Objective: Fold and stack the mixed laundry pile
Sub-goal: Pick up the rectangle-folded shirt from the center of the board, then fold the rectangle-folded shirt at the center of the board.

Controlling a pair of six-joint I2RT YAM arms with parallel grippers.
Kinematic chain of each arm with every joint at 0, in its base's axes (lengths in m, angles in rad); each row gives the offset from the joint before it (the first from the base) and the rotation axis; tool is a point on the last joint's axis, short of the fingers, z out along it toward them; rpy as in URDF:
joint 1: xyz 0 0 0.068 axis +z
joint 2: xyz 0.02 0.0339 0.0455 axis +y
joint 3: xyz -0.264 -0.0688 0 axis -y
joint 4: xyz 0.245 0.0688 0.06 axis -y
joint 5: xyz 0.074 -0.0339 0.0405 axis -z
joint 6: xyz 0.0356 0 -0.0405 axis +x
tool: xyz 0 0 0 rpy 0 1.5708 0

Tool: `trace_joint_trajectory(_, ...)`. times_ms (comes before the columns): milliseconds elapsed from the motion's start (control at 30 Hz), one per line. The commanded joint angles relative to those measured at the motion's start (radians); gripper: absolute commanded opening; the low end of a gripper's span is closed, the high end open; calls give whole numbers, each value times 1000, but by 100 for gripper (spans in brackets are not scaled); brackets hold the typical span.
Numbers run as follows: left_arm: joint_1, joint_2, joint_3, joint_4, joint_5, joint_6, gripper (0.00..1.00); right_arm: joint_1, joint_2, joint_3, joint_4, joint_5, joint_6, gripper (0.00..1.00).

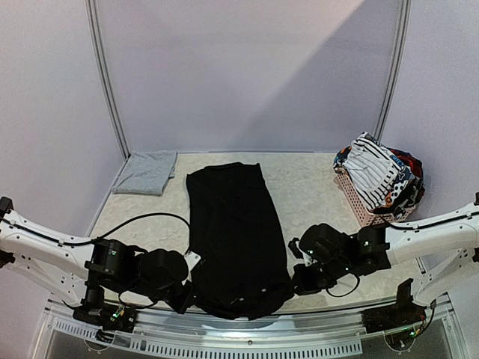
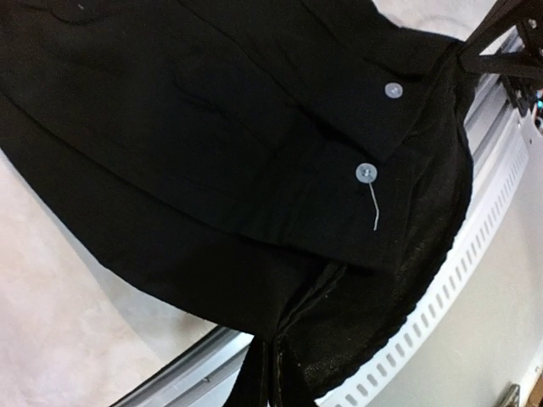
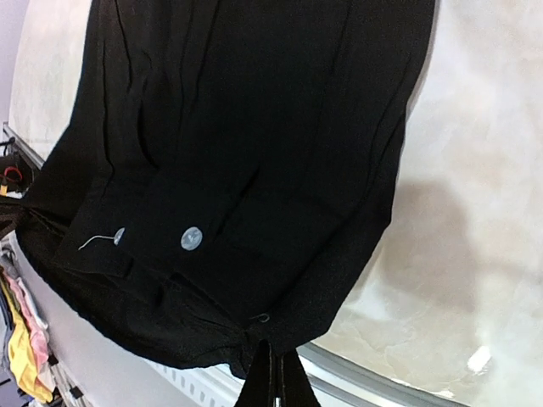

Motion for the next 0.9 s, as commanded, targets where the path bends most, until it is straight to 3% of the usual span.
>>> trace_joint_trajectory(0,8,-33,31,-51,-105,10,0,5,-31,62,-86,154,-21,0)
trace_joint_trajectory(500,44,-19,105,-101,-376,16,0,0,36,229,-163,441,-36,0)
trace_joint_trajectory(867,153,80,163,-75,-561,24,0,-116,186,382,-120,556,-116,0)
